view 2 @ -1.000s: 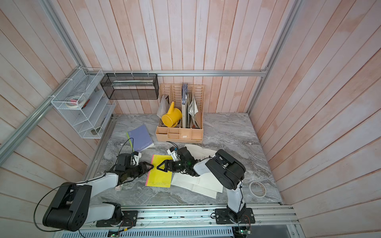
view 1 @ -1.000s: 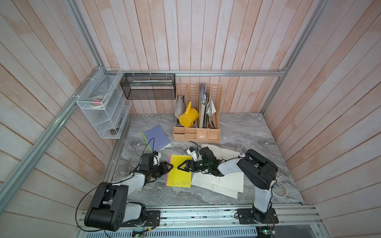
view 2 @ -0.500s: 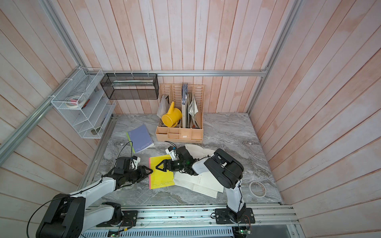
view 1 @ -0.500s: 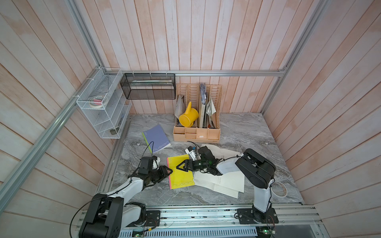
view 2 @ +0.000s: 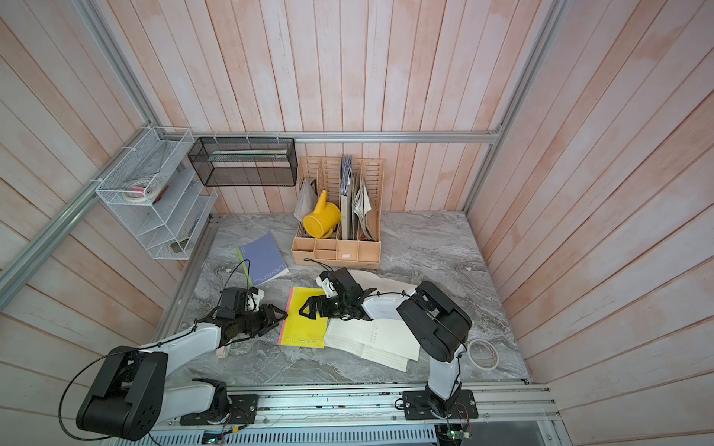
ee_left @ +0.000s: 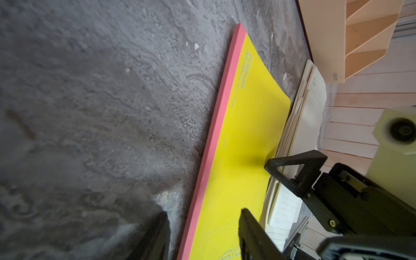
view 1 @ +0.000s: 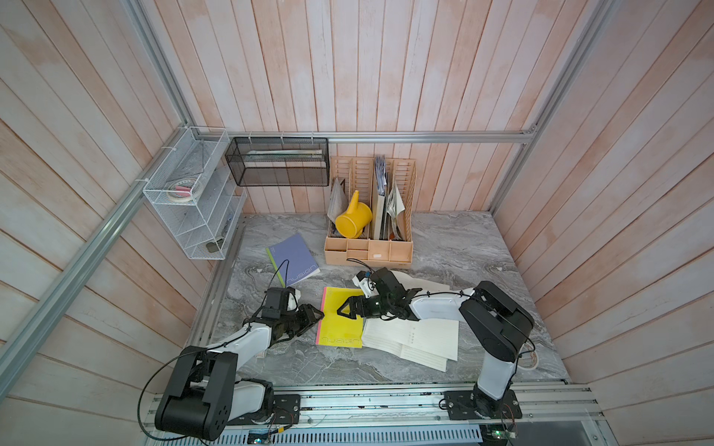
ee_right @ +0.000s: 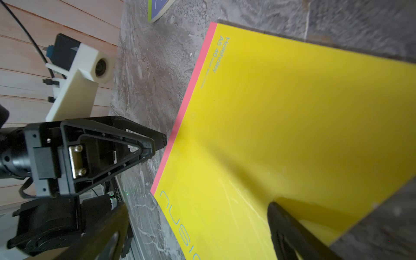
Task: Close the notebook
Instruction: Pick up the notebook from the center of the board.
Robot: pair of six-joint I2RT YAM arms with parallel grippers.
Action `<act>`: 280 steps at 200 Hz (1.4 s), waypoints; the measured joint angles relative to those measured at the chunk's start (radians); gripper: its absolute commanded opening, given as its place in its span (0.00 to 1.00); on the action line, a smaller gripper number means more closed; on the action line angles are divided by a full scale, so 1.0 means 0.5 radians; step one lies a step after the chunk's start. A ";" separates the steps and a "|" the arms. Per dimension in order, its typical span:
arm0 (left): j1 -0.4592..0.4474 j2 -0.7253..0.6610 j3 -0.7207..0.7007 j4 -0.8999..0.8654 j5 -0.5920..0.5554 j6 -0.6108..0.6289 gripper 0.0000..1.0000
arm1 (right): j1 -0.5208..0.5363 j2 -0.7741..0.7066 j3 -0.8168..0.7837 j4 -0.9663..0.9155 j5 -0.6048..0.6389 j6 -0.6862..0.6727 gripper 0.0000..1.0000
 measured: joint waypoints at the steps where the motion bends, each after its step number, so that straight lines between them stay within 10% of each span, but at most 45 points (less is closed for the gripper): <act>1: -0.001 0.000 0.000 0.000 0.000 -0.001 0.53 | -0.001 -0.001 0.001 -0.002 0.001 -0.002 0.98; 280: 0.014 0.256 0.037 0.291 0.214 0.069 0.53 | -0.066 -0.052 0.107 -0.434 0.140 -0.120 0.98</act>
